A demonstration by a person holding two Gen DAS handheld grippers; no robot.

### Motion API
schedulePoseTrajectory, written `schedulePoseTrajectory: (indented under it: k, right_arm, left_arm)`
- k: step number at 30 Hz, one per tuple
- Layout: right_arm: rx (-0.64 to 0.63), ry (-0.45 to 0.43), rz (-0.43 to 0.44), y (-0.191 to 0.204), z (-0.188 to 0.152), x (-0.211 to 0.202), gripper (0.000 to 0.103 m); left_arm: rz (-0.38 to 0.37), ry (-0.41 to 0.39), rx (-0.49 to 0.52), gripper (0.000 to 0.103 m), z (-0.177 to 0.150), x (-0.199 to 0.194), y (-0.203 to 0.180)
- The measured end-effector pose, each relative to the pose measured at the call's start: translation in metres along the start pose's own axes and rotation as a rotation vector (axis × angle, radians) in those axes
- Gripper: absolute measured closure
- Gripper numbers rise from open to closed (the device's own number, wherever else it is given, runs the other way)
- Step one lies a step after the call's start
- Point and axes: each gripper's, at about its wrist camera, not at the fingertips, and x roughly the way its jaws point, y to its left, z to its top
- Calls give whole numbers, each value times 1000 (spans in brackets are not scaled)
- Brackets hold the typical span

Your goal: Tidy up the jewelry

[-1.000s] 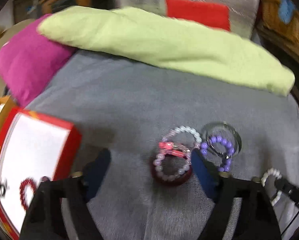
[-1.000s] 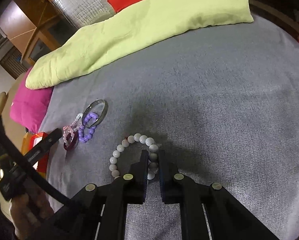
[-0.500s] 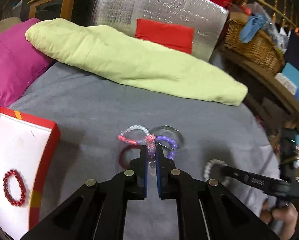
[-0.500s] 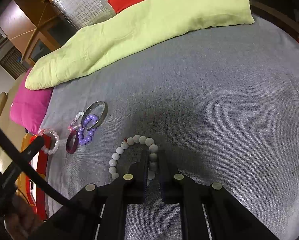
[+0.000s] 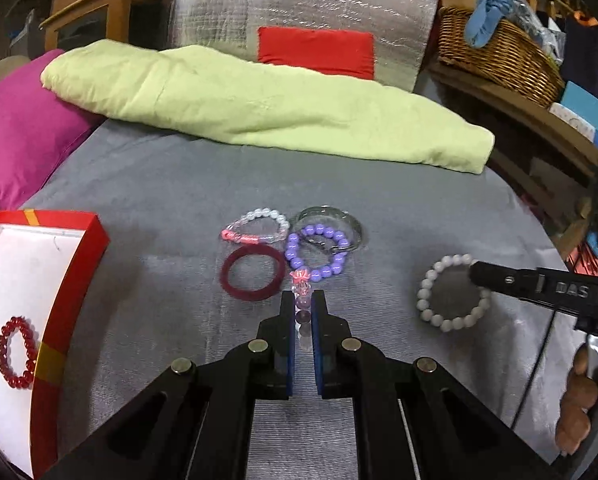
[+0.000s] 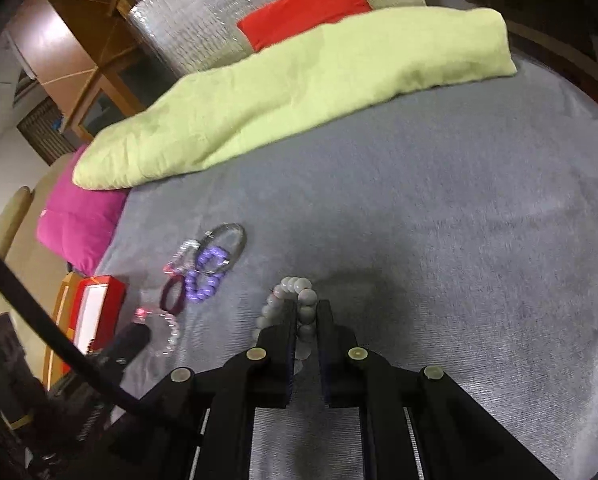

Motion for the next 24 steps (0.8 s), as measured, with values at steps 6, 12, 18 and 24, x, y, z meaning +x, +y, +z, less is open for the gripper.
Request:
schedulePoseTrajectory:
  k: [6, 12, 18, 24]
  right_arm:
    - [-42, -29, 31, 12, -3, -7, 93]
    - [-69, -55, 56, 20, -4, -16, 93]
    - [-86, -56, 58, 23, -5, -16, 93]
    - [-98, -47, 48, 24, -7, -13, 93]
  left_arm:
    - [33, 5, -34, 95, 1, 2, 10]
    - [51, -5, -20, 95, 1, 3, 8]
    - [57, -10, -18, 95, 0, 2, 7]
    - [55, -12, -23, 95, 1, 1, 8]
